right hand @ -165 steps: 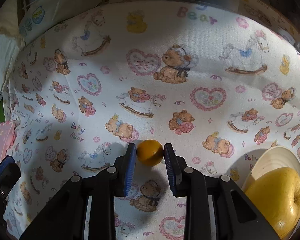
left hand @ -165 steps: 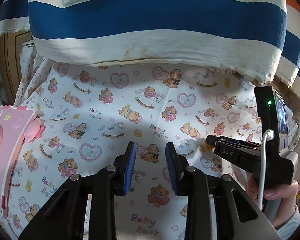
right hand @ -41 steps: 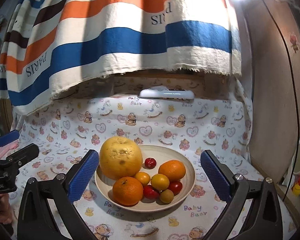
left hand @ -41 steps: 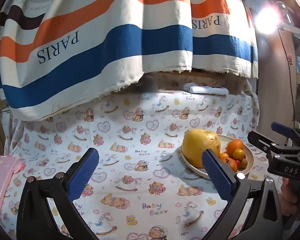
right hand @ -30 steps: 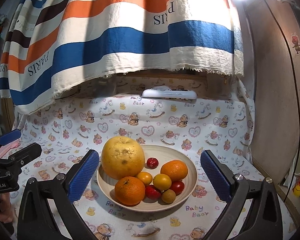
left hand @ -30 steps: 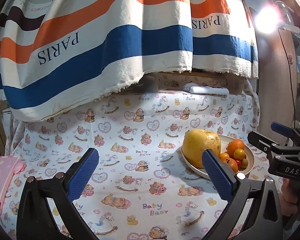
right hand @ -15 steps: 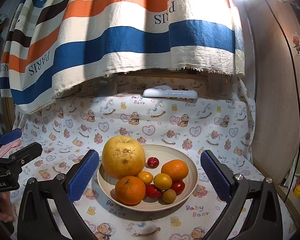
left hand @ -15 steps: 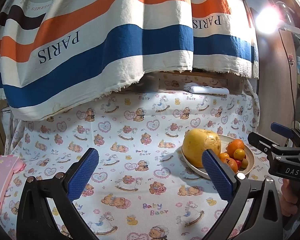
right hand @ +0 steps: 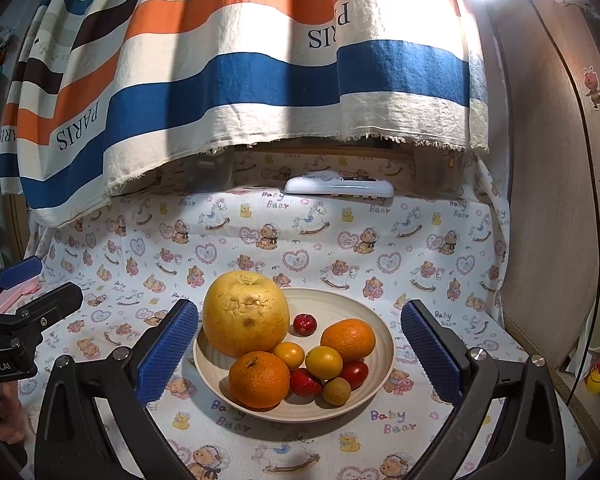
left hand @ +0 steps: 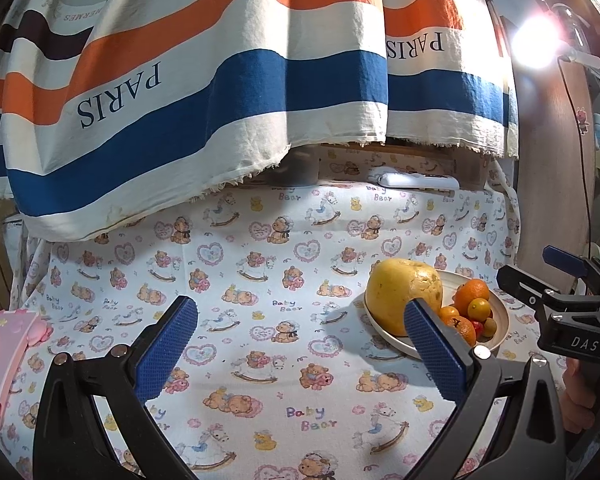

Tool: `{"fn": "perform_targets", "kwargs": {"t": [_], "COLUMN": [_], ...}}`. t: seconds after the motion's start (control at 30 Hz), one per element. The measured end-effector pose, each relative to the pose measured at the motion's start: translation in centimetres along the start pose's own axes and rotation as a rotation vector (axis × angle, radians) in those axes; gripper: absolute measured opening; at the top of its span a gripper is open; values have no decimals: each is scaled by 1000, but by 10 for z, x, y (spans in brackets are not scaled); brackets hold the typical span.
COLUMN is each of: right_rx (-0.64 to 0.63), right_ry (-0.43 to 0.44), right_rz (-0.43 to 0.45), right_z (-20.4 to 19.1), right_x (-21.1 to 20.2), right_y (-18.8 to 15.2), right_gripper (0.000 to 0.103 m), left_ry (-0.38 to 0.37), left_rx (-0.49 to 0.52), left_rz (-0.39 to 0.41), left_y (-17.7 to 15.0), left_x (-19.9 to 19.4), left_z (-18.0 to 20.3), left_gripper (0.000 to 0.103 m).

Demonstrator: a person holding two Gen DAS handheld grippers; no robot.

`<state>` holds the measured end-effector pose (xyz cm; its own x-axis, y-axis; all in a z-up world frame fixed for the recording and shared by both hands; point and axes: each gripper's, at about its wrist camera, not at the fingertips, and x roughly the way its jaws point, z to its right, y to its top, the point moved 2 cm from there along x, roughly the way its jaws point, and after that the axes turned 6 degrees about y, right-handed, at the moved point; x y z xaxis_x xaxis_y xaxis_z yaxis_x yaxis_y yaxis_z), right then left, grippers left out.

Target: Organize fruits

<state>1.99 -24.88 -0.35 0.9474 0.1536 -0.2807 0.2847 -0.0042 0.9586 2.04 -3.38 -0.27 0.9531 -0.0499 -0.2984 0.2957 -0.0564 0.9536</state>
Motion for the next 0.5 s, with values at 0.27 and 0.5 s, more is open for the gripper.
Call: {"fn": "perform_targets", "kwargs": {"t": [0.27, 0.5], "right_rx": [1, 0], "right_ry": [0, -1], "right_rz": [3, -1], "right_z": [1, 1], "right_x": [1, -1], "right_y": [0, -1], "right_gripper": [102, 102], "left_ry": [3, 4], "left_rx": [-2, -2], "left_rz": [0, 0], "left_y": [0, 0], "left_x": [0, 0], "left_z": [0, -1], "left_gripper": [103, 103]}}
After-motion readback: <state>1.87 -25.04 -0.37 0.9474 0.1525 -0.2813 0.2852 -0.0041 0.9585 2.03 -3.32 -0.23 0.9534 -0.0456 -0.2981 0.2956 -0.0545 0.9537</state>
